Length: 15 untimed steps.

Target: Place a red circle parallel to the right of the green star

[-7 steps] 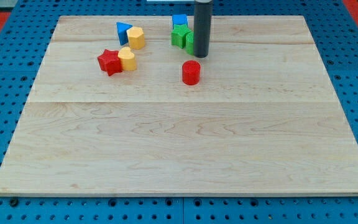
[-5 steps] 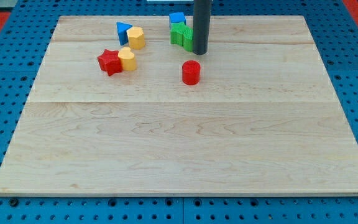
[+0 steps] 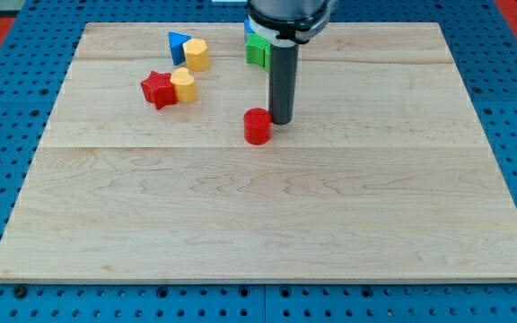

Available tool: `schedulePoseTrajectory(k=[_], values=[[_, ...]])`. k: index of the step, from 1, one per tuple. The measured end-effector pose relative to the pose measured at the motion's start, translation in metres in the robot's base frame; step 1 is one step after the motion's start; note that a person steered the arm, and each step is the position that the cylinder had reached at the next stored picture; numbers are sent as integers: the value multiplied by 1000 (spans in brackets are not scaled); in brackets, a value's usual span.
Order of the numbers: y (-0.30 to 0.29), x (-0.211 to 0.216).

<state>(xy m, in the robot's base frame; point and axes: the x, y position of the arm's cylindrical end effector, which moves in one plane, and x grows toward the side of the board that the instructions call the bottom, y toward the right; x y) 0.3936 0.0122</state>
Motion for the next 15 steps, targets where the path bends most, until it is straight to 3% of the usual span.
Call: schedulePoseTrajectory(k=[2, 5, 7, 8, 10, 12, 15], values=[[-102, 8], [-91, 59], [75, -1], [117, -19], [166, -37], [184, -102], [214, -119]])
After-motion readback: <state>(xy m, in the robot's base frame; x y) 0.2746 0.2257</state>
